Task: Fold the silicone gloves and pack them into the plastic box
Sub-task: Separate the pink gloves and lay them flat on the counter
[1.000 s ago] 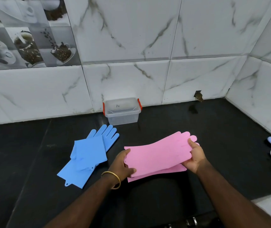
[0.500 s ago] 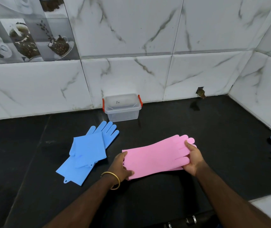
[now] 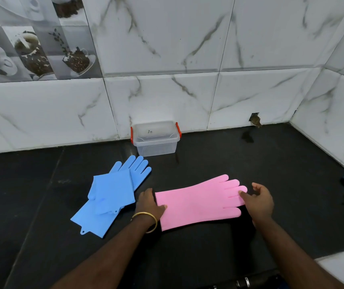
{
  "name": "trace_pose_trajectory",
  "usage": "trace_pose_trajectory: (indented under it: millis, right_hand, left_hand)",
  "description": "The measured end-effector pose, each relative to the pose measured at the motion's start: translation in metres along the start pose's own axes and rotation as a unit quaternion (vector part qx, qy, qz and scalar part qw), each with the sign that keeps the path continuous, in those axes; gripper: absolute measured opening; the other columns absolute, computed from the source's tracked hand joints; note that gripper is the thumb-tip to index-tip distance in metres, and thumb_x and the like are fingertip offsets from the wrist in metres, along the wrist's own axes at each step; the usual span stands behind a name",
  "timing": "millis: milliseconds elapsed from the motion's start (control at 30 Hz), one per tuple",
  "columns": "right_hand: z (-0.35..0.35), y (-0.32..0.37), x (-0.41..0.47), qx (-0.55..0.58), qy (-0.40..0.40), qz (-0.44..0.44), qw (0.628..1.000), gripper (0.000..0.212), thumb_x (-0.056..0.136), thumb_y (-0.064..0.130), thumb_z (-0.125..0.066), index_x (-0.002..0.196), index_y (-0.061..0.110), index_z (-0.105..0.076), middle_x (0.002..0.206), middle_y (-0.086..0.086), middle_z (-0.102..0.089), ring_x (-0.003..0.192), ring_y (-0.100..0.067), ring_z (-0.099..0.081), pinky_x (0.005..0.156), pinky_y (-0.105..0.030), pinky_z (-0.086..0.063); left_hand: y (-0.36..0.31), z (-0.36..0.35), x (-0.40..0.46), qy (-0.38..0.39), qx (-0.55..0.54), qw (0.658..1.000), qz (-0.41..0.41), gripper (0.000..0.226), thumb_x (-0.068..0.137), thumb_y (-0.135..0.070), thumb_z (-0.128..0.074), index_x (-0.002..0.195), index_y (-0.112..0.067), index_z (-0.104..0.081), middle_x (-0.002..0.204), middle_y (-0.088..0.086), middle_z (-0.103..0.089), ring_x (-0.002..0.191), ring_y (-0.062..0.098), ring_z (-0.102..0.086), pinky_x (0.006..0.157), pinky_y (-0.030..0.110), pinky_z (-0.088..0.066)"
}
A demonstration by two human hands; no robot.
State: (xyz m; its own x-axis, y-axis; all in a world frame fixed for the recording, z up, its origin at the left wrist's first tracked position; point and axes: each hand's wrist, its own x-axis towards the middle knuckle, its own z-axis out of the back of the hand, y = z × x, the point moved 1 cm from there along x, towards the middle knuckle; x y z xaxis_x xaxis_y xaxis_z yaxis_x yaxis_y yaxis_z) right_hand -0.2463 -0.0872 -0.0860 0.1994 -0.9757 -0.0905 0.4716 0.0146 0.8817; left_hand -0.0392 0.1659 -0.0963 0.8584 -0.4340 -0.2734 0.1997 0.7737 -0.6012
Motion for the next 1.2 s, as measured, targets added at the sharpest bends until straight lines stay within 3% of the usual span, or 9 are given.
trace_pose_trajectory:
  millis: [67, 167, 300, 433, 633, 767, 867, 1000, 1200]
  right_hand:
    - [0.001, 0.002, -0.011, -0.044, -0.022, 0.049, 0.998, 0.047, 0.081, 0.017, -0.073, 0.126, 0.012, -0.059, 0.128, -0.009, -0.061, 0.116, -0.027, -0.057, 0.100, -0.047, -0.048]
    - [-0.009, 0.010, -0.042, 0.000, 0.002, 0.111, 0.994, 0.036, 0.084, 0.014, -0.070, 0.119, 0.016, -0.062, 0.119, -0.002, -0.061, 0.110, -0.022, -0.059, 0.093, -0.039, -0.050]
    - [-0.047, 0.026, -0.088, 0.123, 0.188, 0.070, 0.972, 0.038, 0.092, 0.022, -0.066, 0.129, 0.024, -0.056, 0.123, 0.011, -0.059, 0.111, -0.002, -0.056, 0.081, -0.014, -0.044]
    - [-0.089, 0.043, -0.107, 0.110, 0.319, 0.056, 0.940, 0.049, 0.097, 0.037, -0.055, 0.142, 0.030, -0.039, 0.137, 0.019, -0.042, 0.126, -0.003, -0.043, 0.093, -0.017, -0.039]
    - [-0.123, 0.055, -0.094, 0.116, 0.320, 0.044, 0.939, 0.050, 0.101, 0.046, -0.042, 0.147, 0.028, -0.035, 0.146, 0.011, -0.041, 0.124, -0.001, -0.038, 0.095, -0.019, -0.032]
    - [-0.128, 0.047, -0.092, 0.122, 0.299, 0.045, 0.945, 0.044, 0.102, 0.042, -0.043, 0.143, 0.027, -0.040, 0.139, 0.013, -0.045, 0.123, -0.002, -0.042, 0.083, -0.002, -0.030]
    - [-0.127, 0.044, -0.087, 0.137, 0.304, 0.027, 0.942, 0.041, 0.101, 0.045, -0.042, 0.139, 0.031, -0.042, 0.135, 0.015, -0.046, 0.123, -0.004, -0.044, 0.088, -0.010, -0.033]
    - [-0.118, 0.048, -0.075, 0.246, 0.330, -0.075, 0.908, 0.029, 0.101, 0.040, -0.044, 0.129, 0.030, -0.048, 0.134, 0.002, -0.054, 0.123, -0.015, -0.051, 0.105, -0.032, -0.040]
    - [-0.074, 0.068, -0.031, 0.326, 0.393, -0.154, 0.846, 0.051, 0.101, 0.049, -0.041, 0.124, 0.008, -0.061, 0.116, -0.016, -0.071, 0.110, -0.026, -0.068, 0.083, -0.036, -0.055]
  left_hand:
    - [-0.007, 0.002, 0.008, -0.001, 0.027, 1.000, 0.015, 0.072, 0.077, -0.031, -0.078, 0.138, -0.012, -0.044, 0.139, 0.011, -0.048, 0.124, 0.027, -0.051, 0.104, 0.040, -0.046]
    - [-0.015, 0.003, 0.020, 0.015, 0.032, 0.999, 0.037, 0.058, 0.076, -0.030, -0.079, 0.126, -0.014, -0.055, 0.130, 0.010, -0.053, 0.115, 0.025, -0.057, 0.099, 0.036, -0.049]
    - [-0.024, 0.003, 0.028, 0.029, 0.004, 0.997, 0.068, 0.043, 0.073, -0.022, -0.082, 0.109, -0.017, -0.060, 0.116, 0.008, -0.060, 0.101, 0.022, -0.060, 0.091, 0.034, -0.054]
    - [-0.028, 0.004, 0.029, 0.050, -0.024, 0.996, 0.072, 0.043, 0.073, -0.017, -0.081, 0.106, -0.018, -0.052, 0.106, 0.004, -0.062, 0.090, 0.018, -0.057, 0.079, 0.030, -0.052]
    - [-0.025, 0.015, 0.015, 0.082, -0.102, 0.991, 0.032, 0.075, 0.065, -0.012, -0.086, 0.111, -0.028, -0.030, 0.112, 0.005, -0.054, 0.101, 0.022, -0.057, 0.088, 0.038, -0.055]
    - [-0.020, 0.021, -0.002, 0.155, -0.147, 0.977, -0.015, 0.069, 0.066, -0.001, -0.080, 0.106, -0.035, -0.035, 0.112, 0.004, -0.051, 0.097, 0.027, -0.061, 0.068, 0.045, -0.062]
    - [-0.030, 0.019, -0.013, 0.154, -0.201, 0.967, 0.004, 0.043, 0.068, 0.003, -0.079, 0.094, -0.028, -0.063, 0.112, -0.003, -0.052, 0.089, 0.024, -0.064, 0.067, 0.042, -0.063]
    - [-0.074, 0.017, -0.023, 0.094, -0.259, 0.961, 0.018, 0.047, 0.069, 0.006, -0.074, 0.103, -0.024, -0.066, 0.105, 0.004, -0.059, 0.084, 0.025, -0.068, 0.066, 0.038, -0.063]
    - [-0.167, -0.014, -0.030, 0.094, -0.179, 0.974, -0.105, 0.027, 0.071, 0.003, -0.071, 0.085, -0.020, -0.066, 0.086, -0.001, -0.064, 0.080, 0.018, -0.066, 0.065, 0.033, -0.062]
